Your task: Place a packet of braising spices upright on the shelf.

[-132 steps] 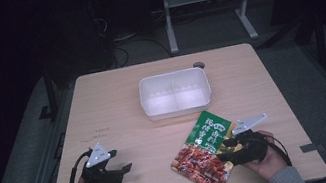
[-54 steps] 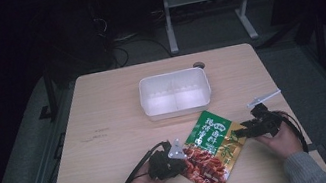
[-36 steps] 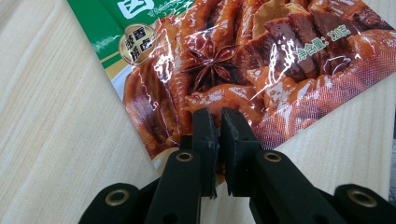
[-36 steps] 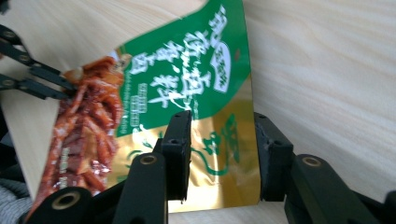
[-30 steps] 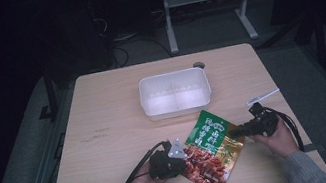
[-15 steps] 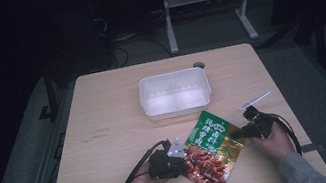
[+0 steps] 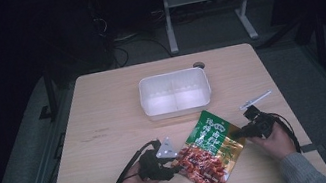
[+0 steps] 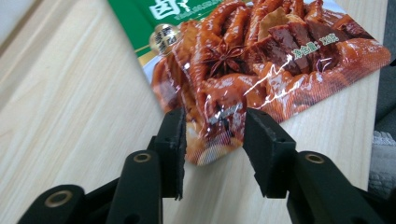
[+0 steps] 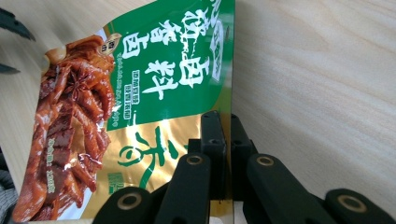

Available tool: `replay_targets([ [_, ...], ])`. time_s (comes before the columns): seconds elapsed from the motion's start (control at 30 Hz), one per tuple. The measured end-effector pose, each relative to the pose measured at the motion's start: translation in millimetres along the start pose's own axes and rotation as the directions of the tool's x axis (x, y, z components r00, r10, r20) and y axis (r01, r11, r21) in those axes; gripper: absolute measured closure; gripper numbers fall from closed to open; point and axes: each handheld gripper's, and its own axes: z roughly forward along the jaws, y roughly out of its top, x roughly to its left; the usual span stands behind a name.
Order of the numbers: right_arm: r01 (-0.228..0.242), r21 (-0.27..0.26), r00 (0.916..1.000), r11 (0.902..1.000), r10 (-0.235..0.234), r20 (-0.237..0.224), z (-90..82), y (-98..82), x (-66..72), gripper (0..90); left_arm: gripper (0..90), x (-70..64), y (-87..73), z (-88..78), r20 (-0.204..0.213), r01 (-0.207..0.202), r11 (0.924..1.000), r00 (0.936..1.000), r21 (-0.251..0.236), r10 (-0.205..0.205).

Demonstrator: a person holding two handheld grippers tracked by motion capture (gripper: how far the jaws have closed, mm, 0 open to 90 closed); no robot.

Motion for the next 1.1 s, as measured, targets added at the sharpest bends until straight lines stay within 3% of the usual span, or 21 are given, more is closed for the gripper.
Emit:
replay_targets([
  [0.2,0.002,-0.018,0.9999,0.9998,-0.002,-0.014,-9.7,-0.3,4.7,89.6,51.1,0.5,-14.5,-14.3,-0.019,0.007,0.9999,0.9998,-0.015,-0.007],
  [0.37,0.023,-0.035,0.9995,0.9991,-0.023,-0.019,-23.9,5.4,15.6,89.6,46.9,2.3,-36.7,-26.6,-0.038,0.049,0.9971,0.9980,-0.058,-0.051],
  [0.47,0.033,-0.037,0.9993,0.9988,-0.034,-0.018,-28.7,8.1,20.4,89.5,43.9,3.8,-46.4,-27.1,-0.039,0.072,0.9942,0.9964,-0.079,-0.075],
  [0.5,0.042,-0.039,0.9990,0.9984,-0.042,-0.017,-33.5,11.6,25.4,89.5,43.4,6.4,-56.0,-25.1,-0.040,0.092,0.9921,0.9947,-0.086,-0.095],
  [0.63,0.066,-0.044,0.9977,0.9969,-0.066,-0.014,-42.9,19.4,37.1,89.6,39.5,11.8,-65.4,-23.2,-0.047,0.109,0.9918,0.9926,-0.066,-0.112],
  [1.1,0.139,-0.070,0.9883,0.9878,-0.143,-0.053,-72.8,40.6,71.9,89.6,36.4,19.6,-76.3,-28.3,-0.088,0.126,0.9868,0.9870,-0.102,-0.135],
])
